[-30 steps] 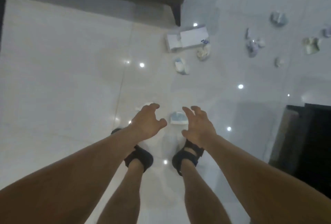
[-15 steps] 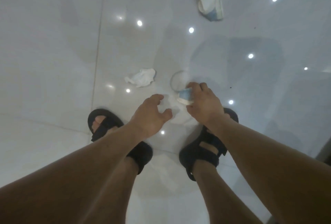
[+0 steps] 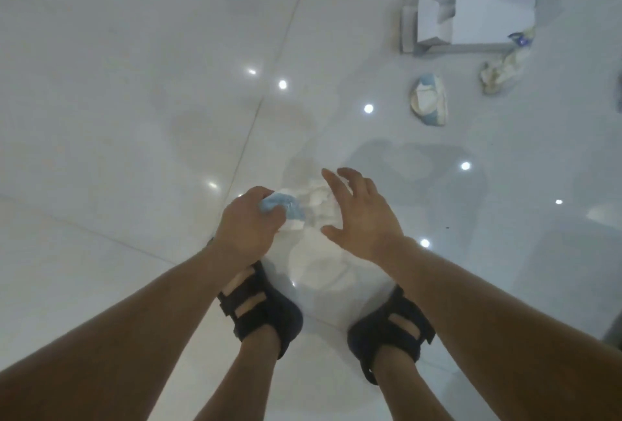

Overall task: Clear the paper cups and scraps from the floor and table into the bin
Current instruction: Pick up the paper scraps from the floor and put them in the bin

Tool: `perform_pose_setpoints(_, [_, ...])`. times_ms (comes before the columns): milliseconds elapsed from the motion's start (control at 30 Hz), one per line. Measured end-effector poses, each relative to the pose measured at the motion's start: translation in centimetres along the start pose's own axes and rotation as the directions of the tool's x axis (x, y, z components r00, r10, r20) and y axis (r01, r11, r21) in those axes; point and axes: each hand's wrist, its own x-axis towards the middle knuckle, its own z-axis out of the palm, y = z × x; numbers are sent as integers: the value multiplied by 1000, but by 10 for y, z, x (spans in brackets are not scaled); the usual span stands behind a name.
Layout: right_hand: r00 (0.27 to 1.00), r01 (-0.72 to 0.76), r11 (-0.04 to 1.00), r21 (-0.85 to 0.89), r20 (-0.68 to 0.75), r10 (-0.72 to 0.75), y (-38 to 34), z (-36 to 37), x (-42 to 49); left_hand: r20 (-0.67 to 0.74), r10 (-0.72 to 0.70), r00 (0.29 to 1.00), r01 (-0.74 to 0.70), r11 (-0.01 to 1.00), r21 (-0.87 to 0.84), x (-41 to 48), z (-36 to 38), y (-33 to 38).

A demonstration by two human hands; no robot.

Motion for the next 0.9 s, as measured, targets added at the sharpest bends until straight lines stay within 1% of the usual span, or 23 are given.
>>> perform_pose_setpoints(67, [998, 0, 993, -117, 61, 7, -4, 14, 24, -62, -40, 997, 40, 999, 9, 6, -8, -25])
perform_pose_setpoints(133, [995, 7, 986, -168, 104, 10, -13, 30, 45, -108, -78, 991, 80, 997, 10, 12, -10, -49])
perform_pose_setpoints(267, [995, 19, 966, -259, 97, 6, -29, 56, 58, -162, -111, 980, 101, 992, -71, 17, -15, -75])
perform_pose_setpoints(333, [990, 1, 976, -219, 139, 30, -31, 59, 49, -174, -104, 979, 86, 990, -112, 16, -22, -77])
perform_pose_setpoints(400, [983, -94, 990, -101, 146, 108, -33, 48, 33, -171, -89, 981, 64, 987, -146, 10, -29, -70])
perform_pose_setpoints(467, [984, -140, 990, 16, 113, 137, -42, 22, 15, -167, -80, 983, 45, 978, -204, -3, -41, -56])
perform_pose_setpoints(533, [988, -131, 989, 62, 88, 125, -56, -16, -1, -153, -72, 986, 26, 958, -285, -22, -56, -34])
perform_pose_setpoints(700, [997, -69, 998, -6, 21, 69, -103, -132, -34, -135, -38, 990, -13, 934, -357, -96, -117, 23])
perform_pose_setpoints(767, [999, -47, 999, -23, 7, 47, -129, -182, -48, -140, -10, 990, -42, 932, -361, -134, -150, 41])
perform_pose_setpoints(833, [1000, -22, 998, -54, 13, 23, -160, -231, -65, -166, 29, 986, -85, 935, -345, -174, -185, 53])
perform_pose_setpoints(900, [1000, 21, 995, -101, 20, -20, -193, -274, -85, -222, 44, 974, -120, 931, -345, -216, -219, 58])
